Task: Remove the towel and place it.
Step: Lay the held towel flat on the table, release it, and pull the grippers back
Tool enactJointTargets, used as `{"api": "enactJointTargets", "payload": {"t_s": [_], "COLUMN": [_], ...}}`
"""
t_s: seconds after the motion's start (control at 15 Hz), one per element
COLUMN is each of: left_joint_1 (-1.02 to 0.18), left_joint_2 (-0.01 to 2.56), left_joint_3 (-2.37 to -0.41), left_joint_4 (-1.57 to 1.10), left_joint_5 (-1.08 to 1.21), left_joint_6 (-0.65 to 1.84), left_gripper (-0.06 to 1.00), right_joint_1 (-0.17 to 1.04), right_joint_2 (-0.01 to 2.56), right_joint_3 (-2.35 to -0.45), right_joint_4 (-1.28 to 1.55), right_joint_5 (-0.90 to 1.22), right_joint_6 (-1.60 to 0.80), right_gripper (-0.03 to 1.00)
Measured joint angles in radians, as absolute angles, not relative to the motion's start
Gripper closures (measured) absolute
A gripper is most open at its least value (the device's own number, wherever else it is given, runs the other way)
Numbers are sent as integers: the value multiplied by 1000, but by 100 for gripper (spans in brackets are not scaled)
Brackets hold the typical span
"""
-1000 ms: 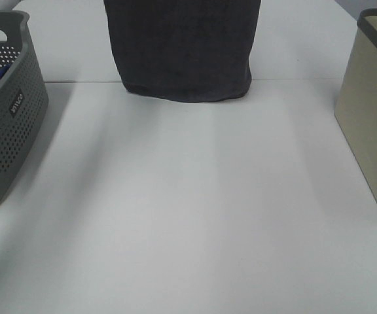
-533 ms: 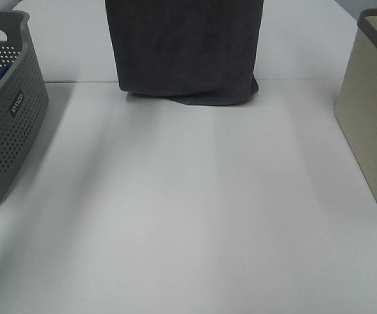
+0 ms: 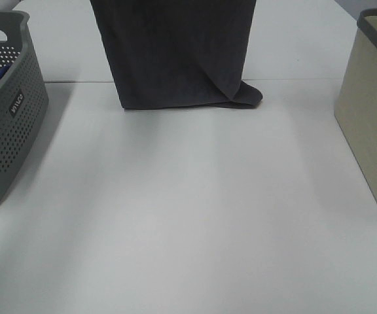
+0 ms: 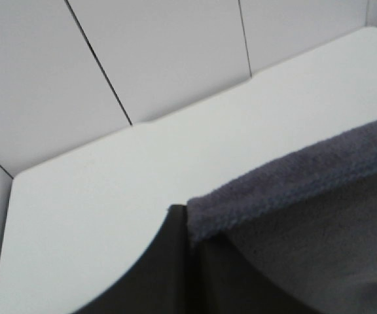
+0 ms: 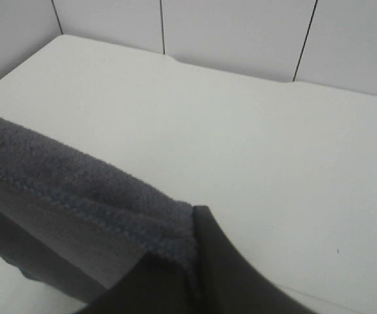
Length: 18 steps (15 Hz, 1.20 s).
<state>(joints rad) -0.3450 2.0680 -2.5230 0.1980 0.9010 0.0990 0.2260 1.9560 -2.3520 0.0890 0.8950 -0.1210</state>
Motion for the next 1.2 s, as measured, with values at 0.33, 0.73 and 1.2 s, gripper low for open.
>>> {"api": "enactJointTargets", "payload": {"t_s": [0.33,0.73,1.2], "left_joint_1": [-348,-348,-348], "left_joint_2": [2039,2011,1540], "left_joint_3": [-2523,-2470,-1800], "left_joint_4": [77,9,-155], "left_joint_5": [1201,1210,1205], "left_joint_6": [226,195,189], "left_gripper": [94,94,94], "right_joint_1": [227,227,232], "right_joint_2": [1864,1786,1538], "right_joint_3": [-2352,-2270,-1900], "right_joint_4": [124,130,228], "right_joint_5": [1169,1219,1220], "right_joint_6": [-120,-120,-120], "right_gripper": [95,95,95]}}
